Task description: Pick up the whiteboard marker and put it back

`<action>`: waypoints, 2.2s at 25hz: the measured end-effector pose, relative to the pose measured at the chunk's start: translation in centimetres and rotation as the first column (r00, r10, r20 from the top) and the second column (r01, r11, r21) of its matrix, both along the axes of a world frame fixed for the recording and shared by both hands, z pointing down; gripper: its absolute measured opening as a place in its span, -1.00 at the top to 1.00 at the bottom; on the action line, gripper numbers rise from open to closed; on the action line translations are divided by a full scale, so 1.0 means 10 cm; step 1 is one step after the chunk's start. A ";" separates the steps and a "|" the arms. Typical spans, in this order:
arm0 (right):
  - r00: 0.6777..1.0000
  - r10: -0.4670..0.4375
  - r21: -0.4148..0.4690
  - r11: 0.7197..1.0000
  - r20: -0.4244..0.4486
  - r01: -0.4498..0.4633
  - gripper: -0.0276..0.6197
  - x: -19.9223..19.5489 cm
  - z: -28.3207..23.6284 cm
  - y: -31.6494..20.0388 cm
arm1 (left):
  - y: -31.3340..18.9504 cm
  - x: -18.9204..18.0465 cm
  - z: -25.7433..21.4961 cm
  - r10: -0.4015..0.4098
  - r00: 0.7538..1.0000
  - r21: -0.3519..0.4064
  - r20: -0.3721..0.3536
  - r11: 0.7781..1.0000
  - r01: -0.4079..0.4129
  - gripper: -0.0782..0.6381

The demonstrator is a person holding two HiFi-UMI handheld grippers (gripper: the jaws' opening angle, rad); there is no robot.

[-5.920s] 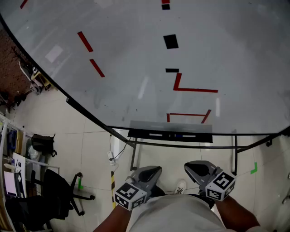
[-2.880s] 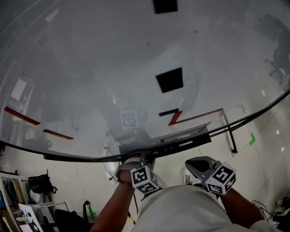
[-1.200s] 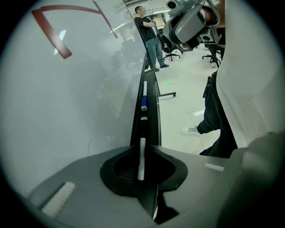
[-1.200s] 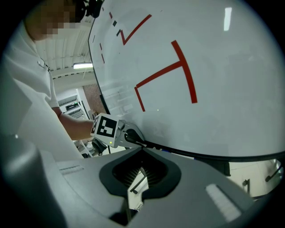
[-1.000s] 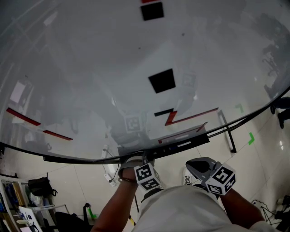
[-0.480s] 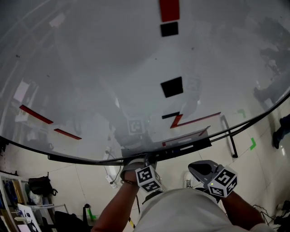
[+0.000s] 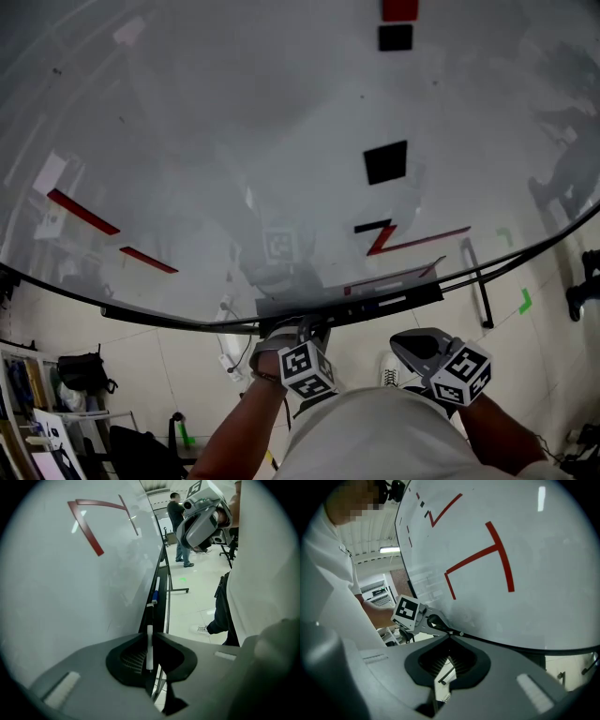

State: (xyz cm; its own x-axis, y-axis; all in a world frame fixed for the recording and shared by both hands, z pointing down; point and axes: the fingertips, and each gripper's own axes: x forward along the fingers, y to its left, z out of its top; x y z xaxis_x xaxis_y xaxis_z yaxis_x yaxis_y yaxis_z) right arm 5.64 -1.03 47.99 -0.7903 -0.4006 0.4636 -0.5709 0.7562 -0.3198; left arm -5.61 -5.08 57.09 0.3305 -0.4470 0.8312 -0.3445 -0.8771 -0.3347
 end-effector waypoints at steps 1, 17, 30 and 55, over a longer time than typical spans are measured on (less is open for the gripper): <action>1.000 -0.003 -0.002 1.000 0.000 0.003 0.91 -0.01 0.00 0.01 | 0.02 -0.01 0.00 -0.004 1.000 -0.005 -0.004 1.000 0.004 0.63; 1.000 -0.030 -0.016 0.999 -0.002 0.030 0.91 -0.10 0.04 0.04 | 0.17 0.03 -0.23 -0.128 0.966 -0.061 -0.223 0.991 0.117 0.63; 1.000 -0.014 -0.021 1.000 0.014 0.014 0.91 -0.08 0.04 0.07 | 0.23 0.15 -0.51 -0.240 0.835 -0.173 -0.496 0.969 0.176 0.63; 0.998 0.013 -0.059 0.998 0.065 -0.009 0.91 -0.05 -0.03 -0.01 | 0.33 0.28 -1.09 -0.488 0.280 -0.500 -0.827 0.865 0.034 0.63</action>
State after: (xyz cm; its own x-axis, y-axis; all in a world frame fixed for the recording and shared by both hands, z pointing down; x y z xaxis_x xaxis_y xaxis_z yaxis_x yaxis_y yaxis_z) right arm 5.16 -1.18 47.72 -0.8155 -0.3826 0.4343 -0.5553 0.7288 -0.4005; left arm -2.77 -1.80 46.19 0.8750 -0.4549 0.1653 -0.4470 -0.6284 0.6366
